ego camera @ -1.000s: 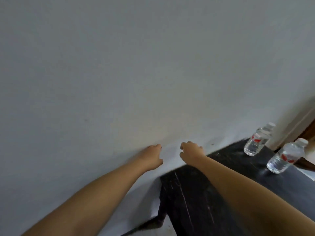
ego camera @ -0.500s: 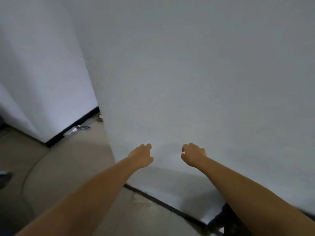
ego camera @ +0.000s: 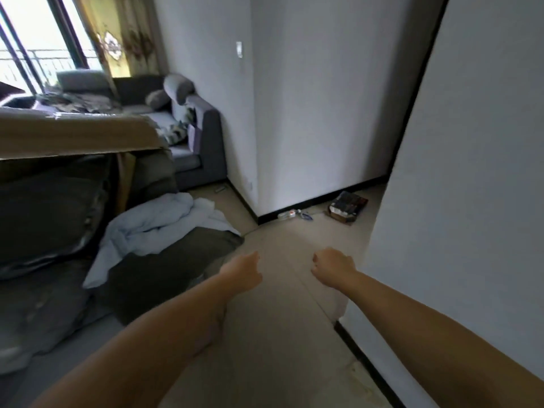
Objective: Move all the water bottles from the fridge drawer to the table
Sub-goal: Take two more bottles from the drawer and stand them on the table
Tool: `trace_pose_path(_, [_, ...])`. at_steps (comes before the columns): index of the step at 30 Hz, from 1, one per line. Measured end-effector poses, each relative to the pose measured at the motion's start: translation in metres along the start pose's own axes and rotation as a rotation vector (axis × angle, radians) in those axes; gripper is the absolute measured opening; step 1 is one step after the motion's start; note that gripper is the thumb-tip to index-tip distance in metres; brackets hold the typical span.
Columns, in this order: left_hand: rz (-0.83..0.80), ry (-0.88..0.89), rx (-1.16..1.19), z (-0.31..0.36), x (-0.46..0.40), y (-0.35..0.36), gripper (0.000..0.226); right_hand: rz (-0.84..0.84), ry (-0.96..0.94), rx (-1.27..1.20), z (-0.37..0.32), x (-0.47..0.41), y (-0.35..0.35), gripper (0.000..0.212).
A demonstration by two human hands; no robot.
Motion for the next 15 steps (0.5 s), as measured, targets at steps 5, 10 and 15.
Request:
trace_pose_path(5, [0.055, -0.177, 0.039, -0.142, 0.038, -0.041, 0.045, -0.026, -0.201, 0.011, -0.158, -0.023, 0.009, 0.036])
trace_pose_path(10, [0.155, -0.367, 0.161, -0.268, 0.097, -0.061, 0.044, -0.048, -0.425, 0.099, -0.302, -0.030, 0.021, 0.024])
trace_pose_path(15, [0.261, -0.628, 0.334, -0.396, 0.180, -0.052, 0.039, -0.122, -0.685, 0.183, -0.461, -0.026, 0.055, 0.018])
Point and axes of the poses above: each hand's wrist, its own x-axis away from the middle knuckle, its own y-axis out of the palm, z = x × y, the point moved 9 cm from there along -x, towards the middle knuckle, and after that the axes turned 8 degrees about -z, right-handed, at the moved point
